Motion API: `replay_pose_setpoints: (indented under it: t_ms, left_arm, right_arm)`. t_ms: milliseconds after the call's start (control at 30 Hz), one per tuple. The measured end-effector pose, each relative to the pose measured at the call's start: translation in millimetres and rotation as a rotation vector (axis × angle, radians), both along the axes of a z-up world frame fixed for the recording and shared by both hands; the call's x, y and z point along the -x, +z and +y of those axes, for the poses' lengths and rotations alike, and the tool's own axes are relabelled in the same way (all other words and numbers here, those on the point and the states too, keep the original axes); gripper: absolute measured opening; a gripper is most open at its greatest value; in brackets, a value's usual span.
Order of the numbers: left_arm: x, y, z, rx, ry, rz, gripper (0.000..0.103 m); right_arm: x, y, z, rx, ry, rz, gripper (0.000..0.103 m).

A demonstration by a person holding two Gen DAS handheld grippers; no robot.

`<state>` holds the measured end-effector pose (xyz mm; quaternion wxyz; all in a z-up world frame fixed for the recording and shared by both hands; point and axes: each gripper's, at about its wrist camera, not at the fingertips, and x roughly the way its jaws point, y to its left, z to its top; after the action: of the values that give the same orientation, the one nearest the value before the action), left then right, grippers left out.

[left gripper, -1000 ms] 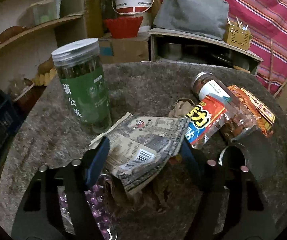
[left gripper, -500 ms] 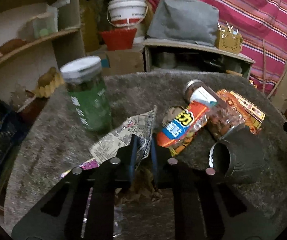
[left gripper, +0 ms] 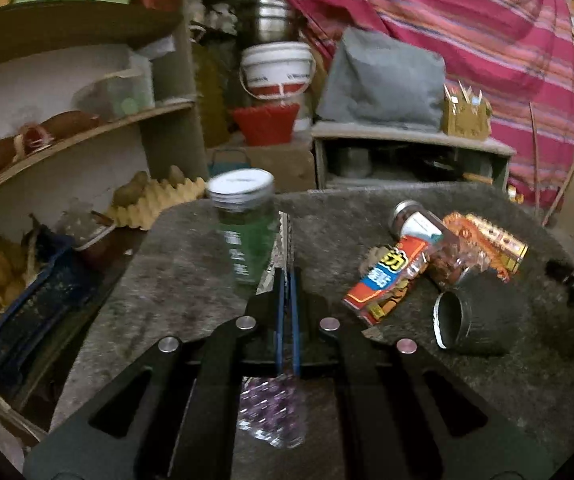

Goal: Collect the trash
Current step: 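Grasp the silver printed paper wrapper with the left tool, then grasp the orange snack bag with the right tool while the left holds the paper wrapper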

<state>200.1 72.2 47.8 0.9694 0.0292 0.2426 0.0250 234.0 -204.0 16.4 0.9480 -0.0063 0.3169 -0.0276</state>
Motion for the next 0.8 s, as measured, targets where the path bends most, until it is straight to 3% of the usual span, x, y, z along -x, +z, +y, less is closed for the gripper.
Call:
replay_pose_setpoints:
  t_ms: [133,400,533,700,800]
  left_arm:
    - [14.3,5.5,17.0,0.01,0.022,-0.035,0.001]
    - [-0.9,-3.0,22.2,0.017,0.014,-0.006,0.001]
    - [-7.5,-10.7,11.9,0.003,-0.015,0.017,0.001]
    - [-12.0,-21.4,3.9,-0.02,-0.031,0.043,0.001]
    - [-14.7,-24.9,3.6,-0.011,-0.035,0.058,0.001]
  right_arm:
    - [-11.8,-5.2,7.4,-0.008,-0.006,0.021,0.087]
    - [-42.5,-12.4,19.0,-0.005,-0.009,0.058,0.085]
    - [-58.2,-23.0,27.7,-0.026,0.024,0.107,0.063]
    - [-68.1,-28.1,34.5,-0.033,0.047,0.129,0.059]
    - [-70.1,-29.8,36.3,-0.048,0.072,0.137,0.045]
